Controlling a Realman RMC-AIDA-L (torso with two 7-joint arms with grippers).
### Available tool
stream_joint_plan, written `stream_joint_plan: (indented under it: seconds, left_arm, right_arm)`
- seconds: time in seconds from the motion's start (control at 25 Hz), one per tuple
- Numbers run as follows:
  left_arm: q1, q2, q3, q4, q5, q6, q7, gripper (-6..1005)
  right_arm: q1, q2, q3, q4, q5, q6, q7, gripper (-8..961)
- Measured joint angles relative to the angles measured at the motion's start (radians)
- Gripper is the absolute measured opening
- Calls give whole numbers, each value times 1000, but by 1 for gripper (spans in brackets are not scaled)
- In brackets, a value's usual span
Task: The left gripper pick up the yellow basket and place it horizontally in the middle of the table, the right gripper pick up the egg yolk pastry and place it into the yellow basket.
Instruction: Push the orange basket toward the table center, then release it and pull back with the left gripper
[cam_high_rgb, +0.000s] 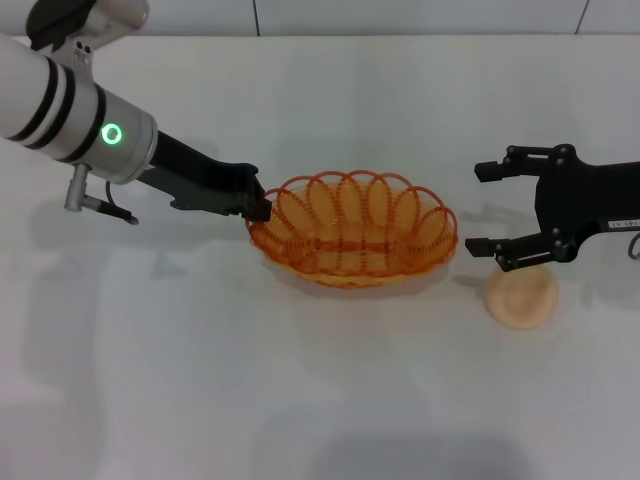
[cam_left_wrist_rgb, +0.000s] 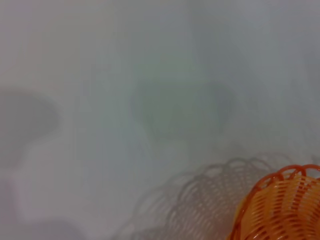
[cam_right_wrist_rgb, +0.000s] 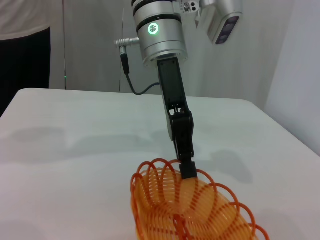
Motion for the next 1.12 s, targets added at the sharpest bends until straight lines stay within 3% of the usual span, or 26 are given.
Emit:
stream_joint_plan:
  seconds: [0.28, 0.76, 0.96, 1.04, 1.12]
  left_arm:
    - [-1, 1, 4, 0, -1, 12, -12, 56]
    - [4, 6, -2, 6, -3, 28, -26, 235]
    - [7, 12, -2, 7, -3, 33, -26, 463]
    - [9, 17, -3, 8, -3, 38, -24, 691]
    - [10, 22, -3, 8, -3, 41, -18, 720]
  right_arm:
    - [-3, 1, 0, 0, 0, 0, -6, 873]
    - [-12, 2, 0, 0, 0, 1, -6, 873]
    - [-13, 3, 0, 0, 0, 2, -6, 873]
    - [-13, 3, 0, 0, 0, 2, -6, 873]
    - [-13, 3, 0, 0, 0, 3, -6, 872]
